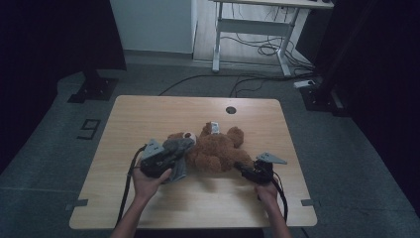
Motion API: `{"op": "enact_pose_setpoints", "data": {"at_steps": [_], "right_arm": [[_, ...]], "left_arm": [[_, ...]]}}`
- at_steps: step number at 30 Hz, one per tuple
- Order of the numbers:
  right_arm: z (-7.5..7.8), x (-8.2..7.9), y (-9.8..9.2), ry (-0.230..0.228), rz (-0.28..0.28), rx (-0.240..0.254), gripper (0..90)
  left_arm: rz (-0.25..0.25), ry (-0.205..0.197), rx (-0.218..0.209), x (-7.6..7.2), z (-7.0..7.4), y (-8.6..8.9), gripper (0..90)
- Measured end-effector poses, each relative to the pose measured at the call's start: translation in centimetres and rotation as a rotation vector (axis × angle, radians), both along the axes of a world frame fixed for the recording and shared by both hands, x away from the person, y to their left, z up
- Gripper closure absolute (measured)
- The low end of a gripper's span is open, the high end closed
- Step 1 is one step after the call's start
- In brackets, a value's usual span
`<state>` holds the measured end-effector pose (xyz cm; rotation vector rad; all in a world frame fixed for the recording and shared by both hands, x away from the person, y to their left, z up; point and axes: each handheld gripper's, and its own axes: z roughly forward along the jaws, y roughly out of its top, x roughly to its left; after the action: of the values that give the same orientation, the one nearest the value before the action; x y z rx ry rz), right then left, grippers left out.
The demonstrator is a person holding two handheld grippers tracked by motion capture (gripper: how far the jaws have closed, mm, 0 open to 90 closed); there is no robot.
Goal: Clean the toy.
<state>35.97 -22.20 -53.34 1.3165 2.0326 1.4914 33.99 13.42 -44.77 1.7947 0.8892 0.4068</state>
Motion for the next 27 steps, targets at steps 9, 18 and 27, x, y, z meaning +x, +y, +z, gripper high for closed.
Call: {"op": "enact_pose_setpoints", "data": {"at_steps": [9, 18, 27], "right_arm": [[-0.1, 0.0, -0.1, 0.003, 0.018, 0.003, 55.1], [-0.3, -0.1, -0.5, -0.001, 0.052, 0.013, 55.6], [-0.3, -0.1, -0.7, -0.004, 0.061, 0.012, 55.6]], "left_arm": [[-0.008, 0.072, 0.102, 2.0, -3.1, -3.8, 78.3], [0.026, 0.054, 0.074, 0.3, -3.7, -1.1, 78.8], [0.152, 0.07, 0.07, -0.2, -3.8, 4.3, 78.7]]}}
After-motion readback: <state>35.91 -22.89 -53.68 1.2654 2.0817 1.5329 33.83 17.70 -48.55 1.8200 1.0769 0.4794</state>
